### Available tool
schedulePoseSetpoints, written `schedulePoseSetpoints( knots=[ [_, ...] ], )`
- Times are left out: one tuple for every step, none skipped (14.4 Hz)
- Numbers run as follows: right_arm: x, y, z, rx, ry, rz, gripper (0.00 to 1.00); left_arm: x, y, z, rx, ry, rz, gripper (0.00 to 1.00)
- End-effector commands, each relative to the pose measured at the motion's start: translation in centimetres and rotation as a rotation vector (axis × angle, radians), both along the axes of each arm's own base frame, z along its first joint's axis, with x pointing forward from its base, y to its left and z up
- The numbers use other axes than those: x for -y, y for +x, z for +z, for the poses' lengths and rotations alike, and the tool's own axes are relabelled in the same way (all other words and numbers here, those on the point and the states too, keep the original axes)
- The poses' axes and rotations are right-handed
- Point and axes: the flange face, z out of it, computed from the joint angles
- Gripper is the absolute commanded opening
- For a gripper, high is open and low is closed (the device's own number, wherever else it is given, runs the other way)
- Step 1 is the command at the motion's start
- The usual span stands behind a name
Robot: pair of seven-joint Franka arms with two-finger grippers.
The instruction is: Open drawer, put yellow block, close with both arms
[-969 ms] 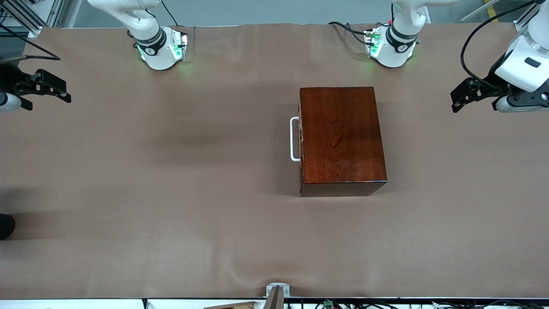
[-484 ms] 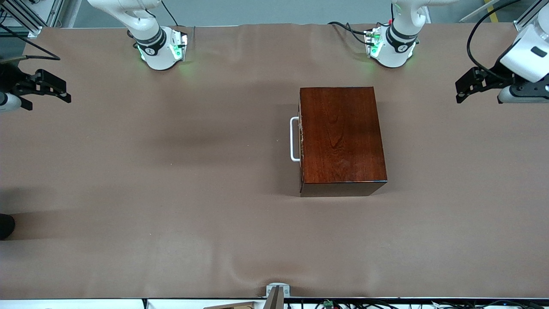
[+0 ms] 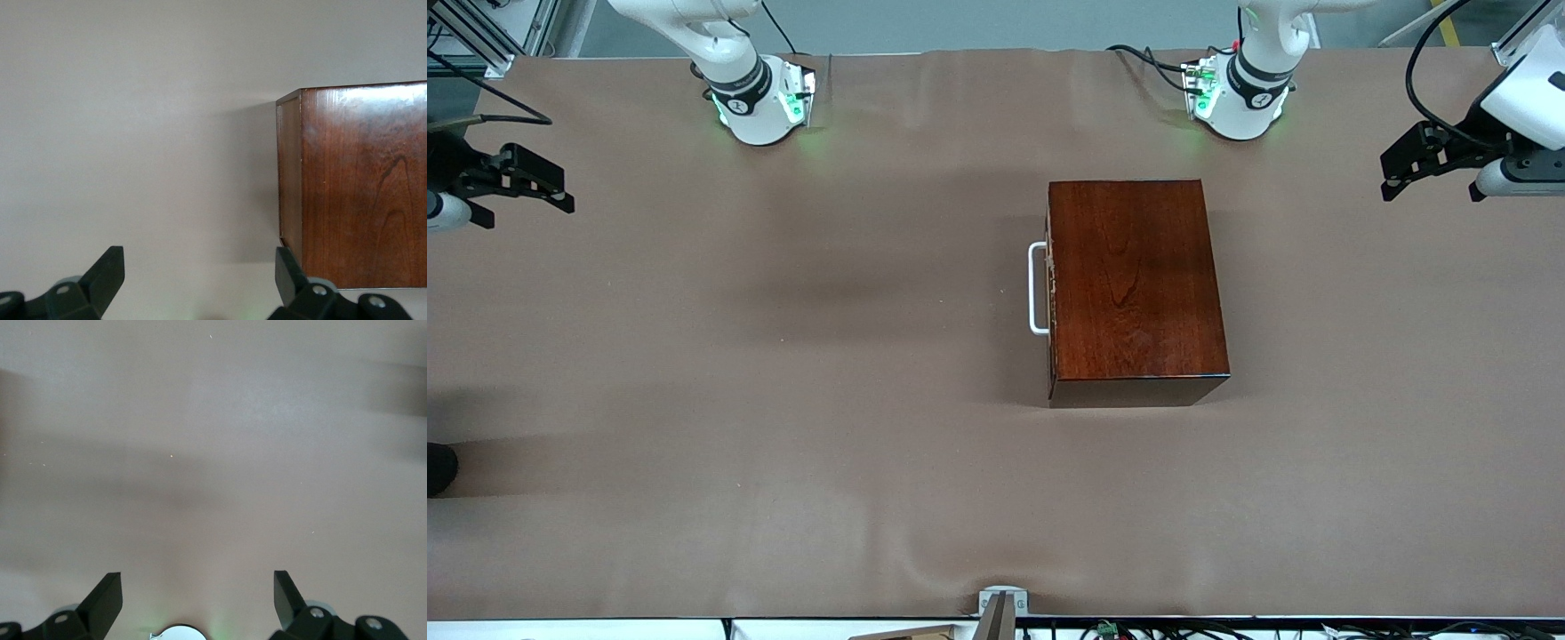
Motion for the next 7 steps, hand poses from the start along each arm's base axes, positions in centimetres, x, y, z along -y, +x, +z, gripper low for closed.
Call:
schedulePoseSetpoints(
  knots=[
    [0.15, -0.5, 0.34, 0.009, 0.016, -0.002, 1.0, 0.04, -0.56, 0.61, -0.01, -0.024, 0.033, 1.0],
    [0.15, -0.5, 0.34, 0.009, 0.016, -0.002, 1.0, -0.11, -0.6, 0.56, -0.016, -0.025, 0.035, 1.0],
    [0.15, -0.5, 0.34, 0.009, 0.016, -0.002, 1.0, -0.12, -0.64, 0.53, -0.019, -0.024, 0.038, 1.0],
    [0.15, -0.5, 0.34, 0.009, 0.016, -0.002, 1.0, -0.1, -0.65, 0.45, -0.022, -0.025, 0.038, 1.0],
    [0.15, -0.5, 0.34, 0.009, 0.016, -0.002, 1.0, -0.05, -0.72, 0.34, -0.034, -0.03, 0.038, 1.0],
    [0.15, -0.5, 0.34, 0.009, 0.016, -0.002, 1.0, -0.05, -0.73, 0.34, -0.034, -0.03, 0.041, 1.0],
    [0.15, -0.5, 0.34, 0.009, 0.016, -0.002, 1.0, -0.21, -0.71, 0.34, -0.034, -0.031, 0.048, 1.0]
  ],
)
